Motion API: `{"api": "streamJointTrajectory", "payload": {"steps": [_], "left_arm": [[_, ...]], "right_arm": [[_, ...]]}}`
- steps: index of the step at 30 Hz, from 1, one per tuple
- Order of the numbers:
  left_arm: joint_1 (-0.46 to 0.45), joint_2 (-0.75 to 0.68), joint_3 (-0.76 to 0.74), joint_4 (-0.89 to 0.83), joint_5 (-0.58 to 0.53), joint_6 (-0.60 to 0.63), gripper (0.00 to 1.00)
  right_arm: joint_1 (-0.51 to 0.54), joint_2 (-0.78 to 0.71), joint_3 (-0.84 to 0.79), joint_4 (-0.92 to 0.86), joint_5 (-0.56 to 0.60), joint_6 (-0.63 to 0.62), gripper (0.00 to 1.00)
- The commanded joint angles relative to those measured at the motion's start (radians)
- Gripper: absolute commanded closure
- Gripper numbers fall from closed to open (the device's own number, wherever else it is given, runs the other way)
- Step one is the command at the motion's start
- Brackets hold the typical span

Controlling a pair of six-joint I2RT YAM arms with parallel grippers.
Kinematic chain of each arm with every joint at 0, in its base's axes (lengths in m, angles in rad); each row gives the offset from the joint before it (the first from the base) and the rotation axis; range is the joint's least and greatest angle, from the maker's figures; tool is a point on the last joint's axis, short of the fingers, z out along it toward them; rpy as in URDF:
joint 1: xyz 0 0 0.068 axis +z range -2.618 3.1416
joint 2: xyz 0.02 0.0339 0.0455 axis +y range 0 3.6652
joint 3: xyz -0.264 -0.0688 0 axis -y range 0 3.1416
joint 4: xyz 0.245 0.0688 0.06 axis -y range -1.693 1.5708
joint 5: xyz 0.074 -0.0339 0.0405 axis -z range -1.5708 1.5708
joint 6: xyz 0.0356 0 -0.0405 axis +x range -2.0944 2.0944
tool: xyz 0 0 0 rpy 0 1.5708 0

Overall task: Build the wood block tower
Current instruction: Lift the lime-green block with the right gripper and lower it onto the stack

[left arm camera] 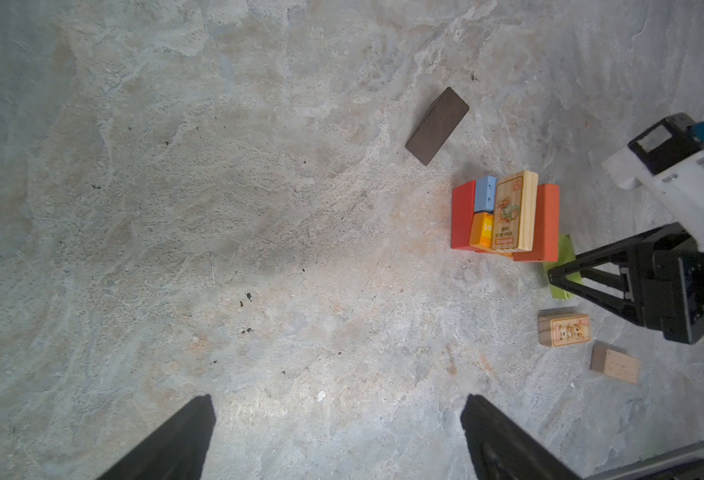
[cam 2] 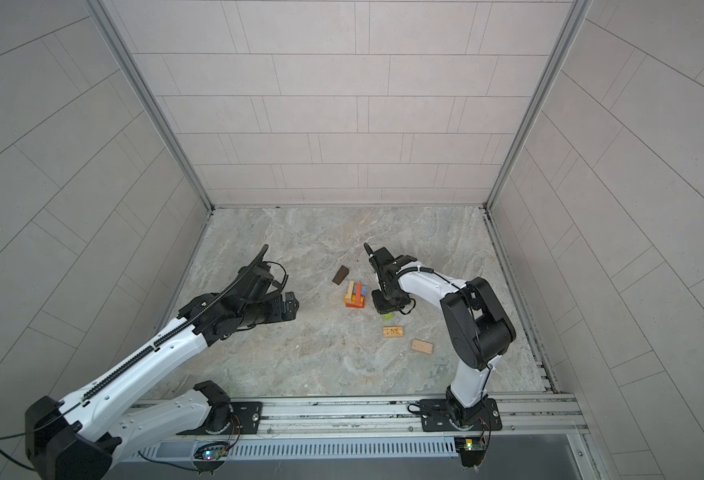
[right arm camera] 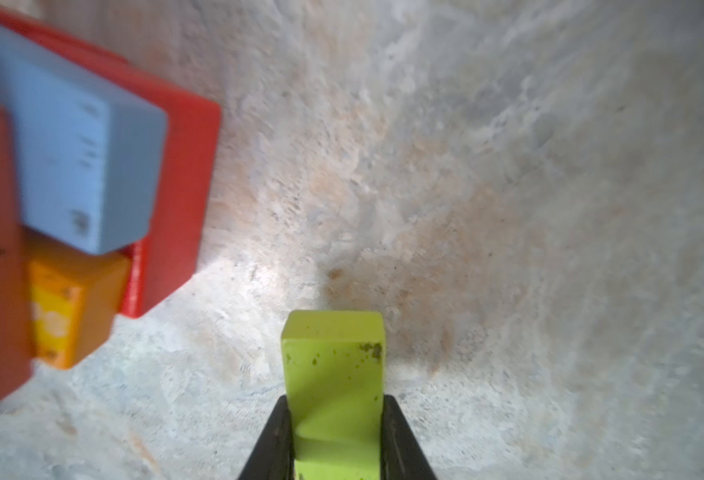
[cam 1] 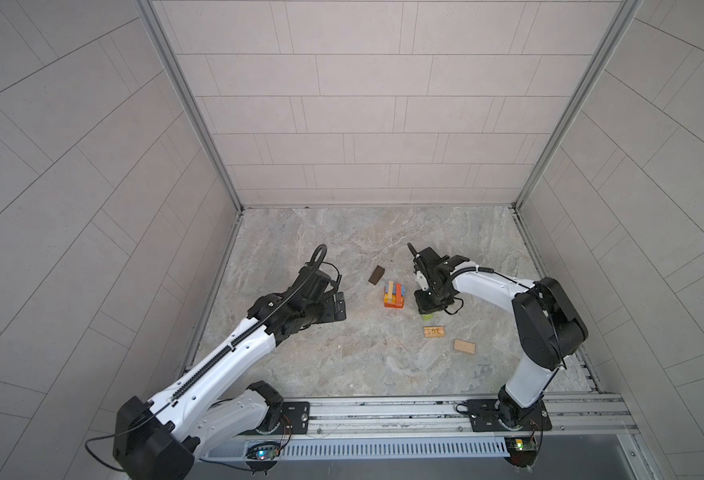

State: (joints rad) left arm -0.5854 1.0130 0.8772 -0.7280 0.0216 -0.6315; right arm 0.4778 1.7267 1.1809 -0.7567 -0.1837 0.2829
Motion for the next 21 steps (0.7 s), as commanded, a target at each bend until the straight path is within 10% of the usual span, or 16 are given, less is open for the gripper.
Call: {"api": "streamJointTrajectory", "payload": {"steps": [1,21], "left_arm": [[0.011,-0.034,0.058,-0.066,0.026,0.031,0.0],[0.076,-0.156,0.065,-0.196,0.089,0.127,0.0]], "right_arm": [[0.004,-0.086,0.093,-0.09,-0.011,-0.095,0.81],[0.063,0.087,0.564,-0.408,-0.178,-0.505,0.83]]}}
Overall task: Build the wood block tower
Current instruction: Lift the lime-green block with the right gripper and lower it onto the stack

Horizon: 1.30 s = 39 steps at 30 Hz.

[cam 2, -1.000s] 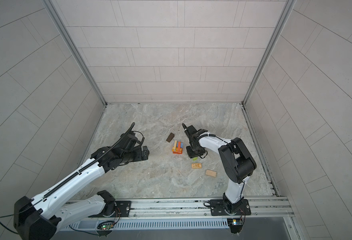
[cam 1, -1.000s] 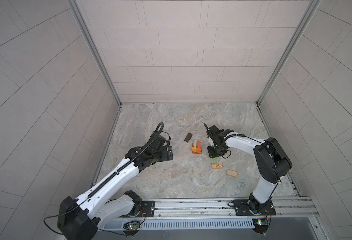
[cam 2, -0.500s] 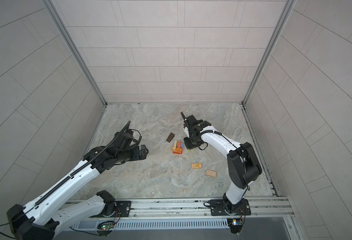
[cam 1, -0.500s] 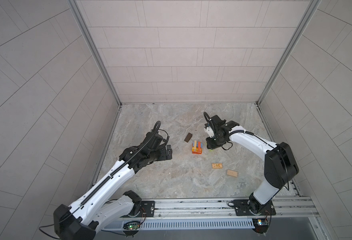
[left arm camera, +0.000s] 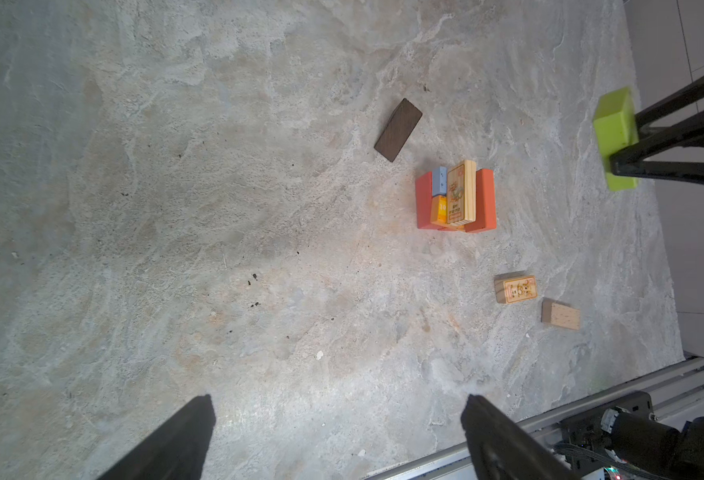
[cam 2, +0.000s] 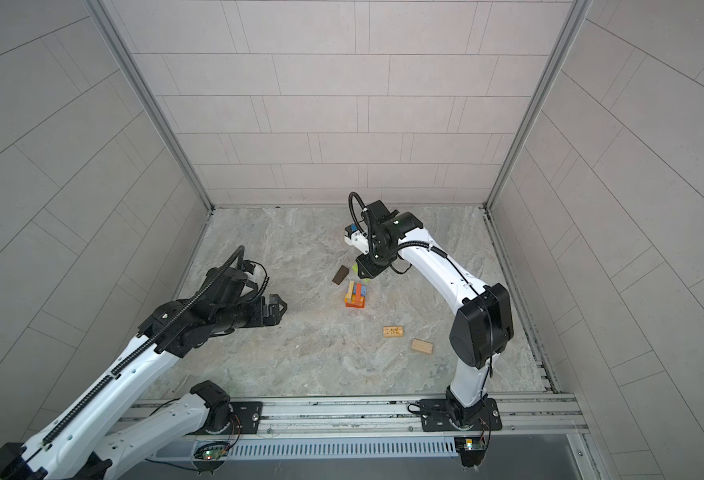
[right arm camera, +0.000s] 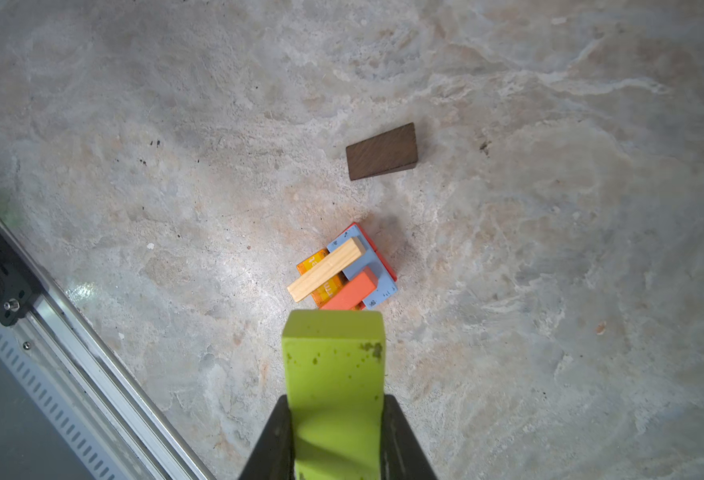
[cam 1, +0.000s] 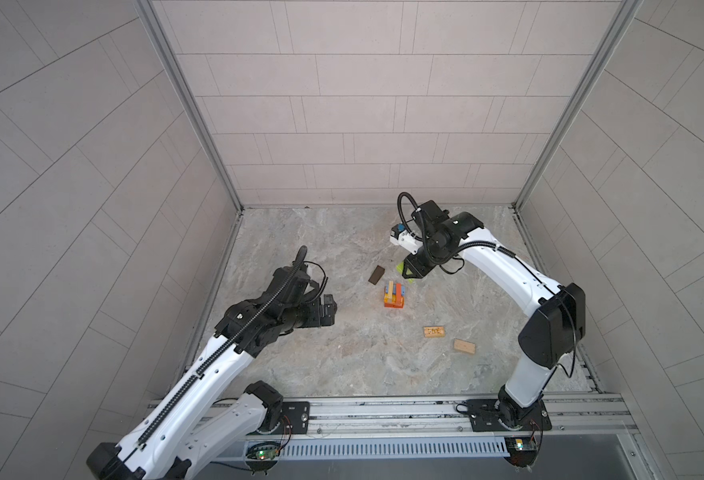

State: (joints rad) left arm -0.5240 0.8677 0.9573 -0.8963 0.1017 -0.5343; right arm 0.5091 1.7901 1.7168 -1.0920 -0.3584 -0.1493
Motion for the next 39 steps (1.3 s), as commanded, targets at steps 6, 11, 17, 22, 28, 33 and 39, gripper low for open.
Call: {"api": "streamJointTrajectory", "payload": {"steps": [6,11,17,22,28,33,39], "left_arm": [[0.042,0.009,-0.034,0.001,0.046,0.038,0.0],[0.062,0.013,-0.052,0.013,0.061,0.046,0.0],[0.083,0.032,-0.056,0.024,0.083,0.052,0.0],[0.091,0.049,-0.054,0.031,0.088,0.06,0.0],[0.101,0.068,-0.055,0.039,0.093,0.064,0.0],[0.111,0.077,-0.06,0.046,0.101,0.067,0.0],[0.119,0.083,-0.064,0.049,0.107,0.068,0.0]], "right_arm": [[0.081,0.127,0.11,-0.104,0.069,-0.083,0.84],[0.088,0.191,0.173,-0.149,0.133,-0.112,0.85],[0.088,0.222,0.188,-0.157,0.145,-0.157,0.86],[0.088,0.24,0.185,-0.158,0.116,-0.185,0.86],[0.088,0.256,0.175,-0.155,0.116,-0.197,0.87],[0.085,0.273,0.177,-0.149,0.119,-0.203,0.88],[0.085,0.295,0.184,-0.151,0.136,-0.203,0.86]]}}
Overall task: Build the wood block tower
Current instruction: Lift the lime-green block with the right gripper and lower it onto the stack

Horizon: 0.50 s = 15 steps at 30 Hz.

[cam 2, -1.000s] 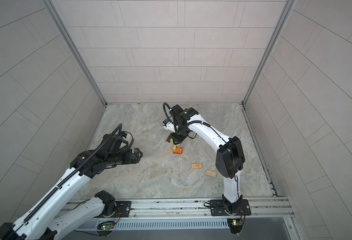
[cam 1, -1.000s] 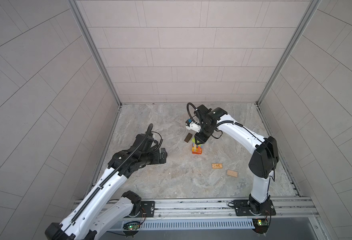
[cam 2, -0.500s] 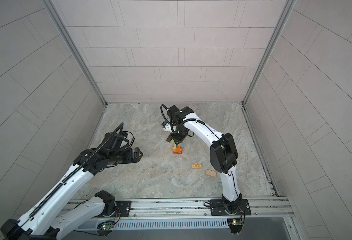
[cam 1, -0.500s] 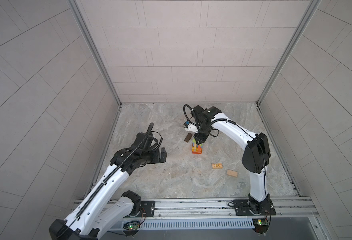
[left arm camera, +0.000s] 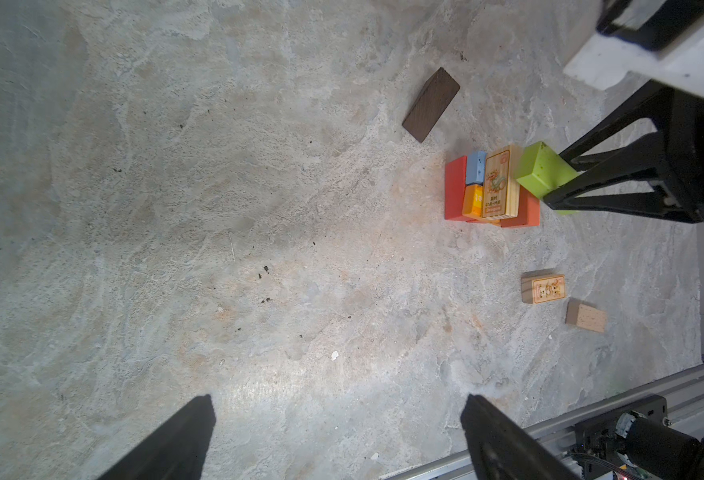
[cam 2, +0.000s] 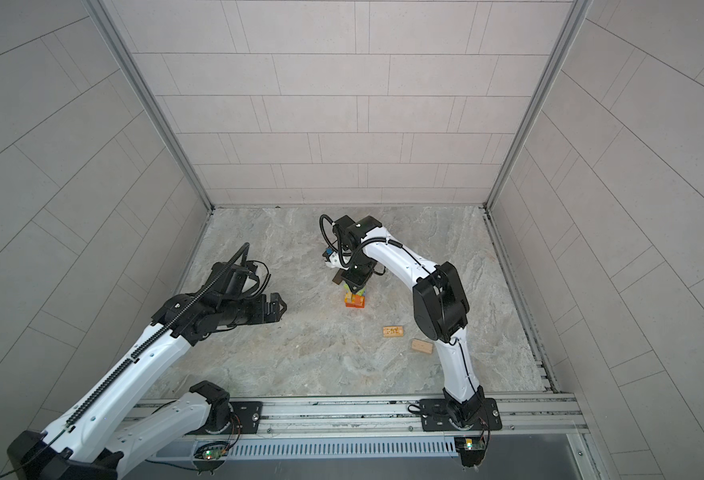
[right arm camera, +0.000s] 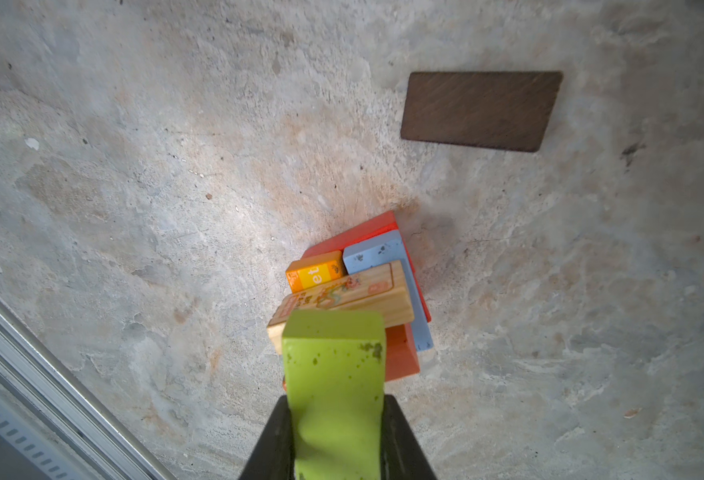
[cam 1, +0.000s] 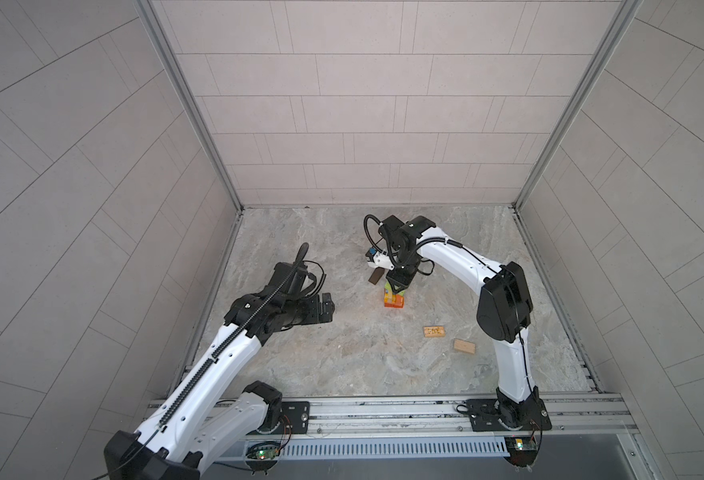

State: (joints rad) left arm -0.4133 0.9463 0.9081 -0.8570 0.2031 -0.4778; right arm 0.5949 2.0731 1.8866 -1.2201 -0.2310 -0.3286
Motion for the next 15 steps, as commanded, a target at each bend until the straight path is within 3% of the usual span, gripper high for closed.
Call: {"api": "streamJointTrajectory", "payload": {"steps": [1,15], "left_arm": [[0.01,0.004,-0.015,0.01,0.006,0.011,0.0],[0.024,0.008,-0.017,0.014,0.014,0.015,0.0]], "right_arm": [[-0.003,0.012,0.015,-0.021,0.004,-0.024,0.86],[-0.005,0.032,0.024,-0.009,0.041,-0.019,0.78]]}}
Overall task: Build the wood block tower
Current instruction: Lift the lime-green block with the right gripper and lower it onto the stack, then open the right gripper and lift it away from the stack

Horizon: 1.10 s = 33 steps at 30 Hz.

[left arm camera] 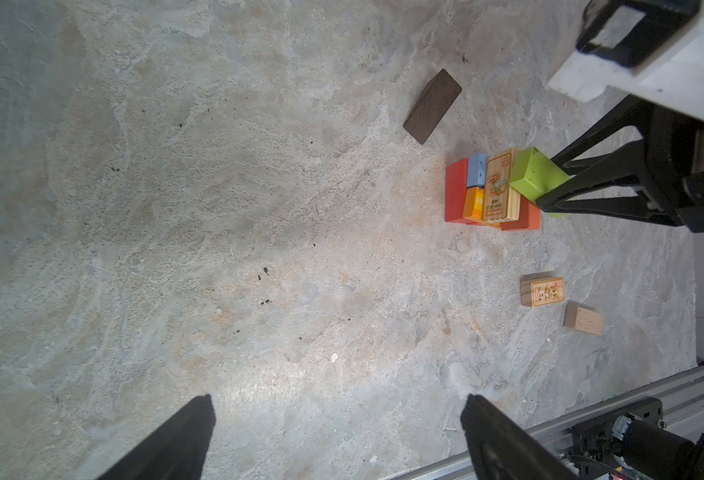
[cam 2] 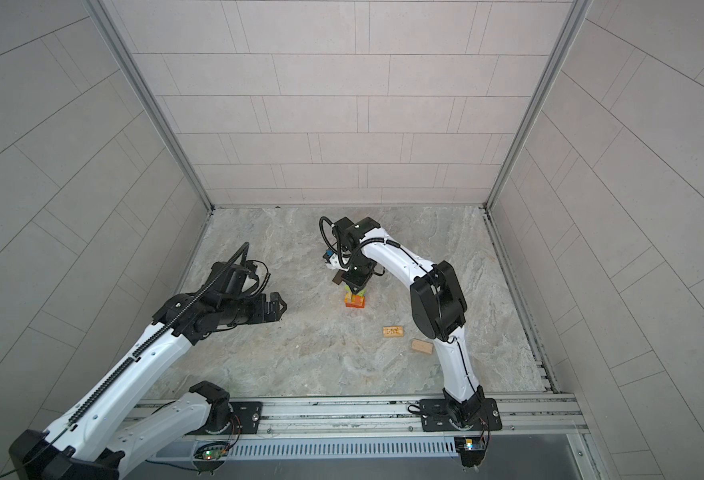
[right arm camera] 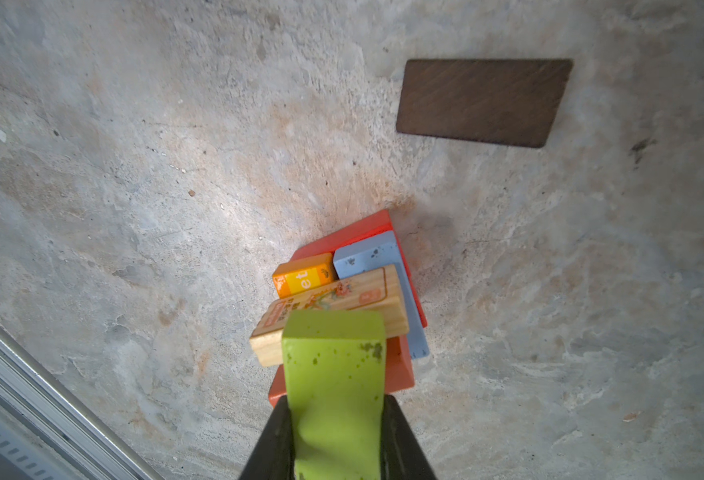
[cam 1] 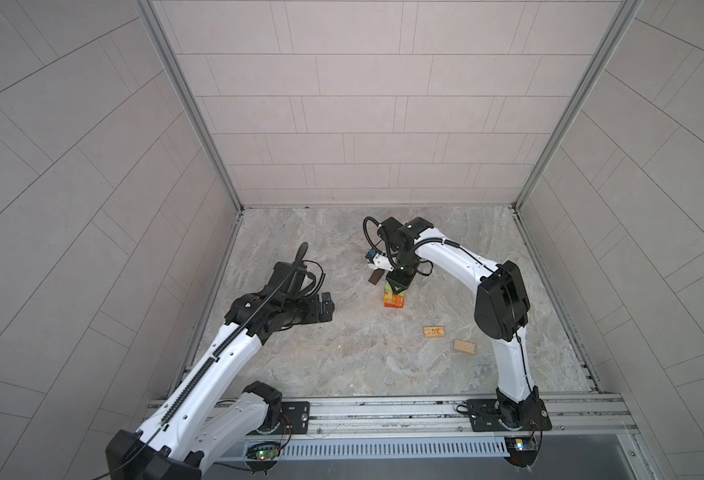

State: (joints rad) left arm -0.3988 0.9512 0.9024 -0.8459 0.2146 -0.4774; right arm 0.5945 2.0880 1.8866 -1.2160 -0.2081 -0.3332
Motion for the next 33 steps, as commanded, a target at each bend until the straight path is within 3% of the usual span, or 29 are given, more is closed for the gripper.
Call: {"api": "streamJointTrajectory", "payload": {"steps": [1,14,33], "left_arm": [[0.01,0.003,-0.011,0.004,0.002,0.014,0.0],[0.015,0.002,-0.013,0.005,0.006,0.015,0.0],[0.02,-0.003,-0.008,0.007,0.009,0.021,0.0]], "right_arm": [[-0.004,0.018,0.023,-0.012,0.017,-0.014,0.77],[-0.004,0.021,0.022,0.009,0.041,-0.003,0.69],[0.0,-0.054,-0.023,0.064,0.026,0.016,0.44]]}}
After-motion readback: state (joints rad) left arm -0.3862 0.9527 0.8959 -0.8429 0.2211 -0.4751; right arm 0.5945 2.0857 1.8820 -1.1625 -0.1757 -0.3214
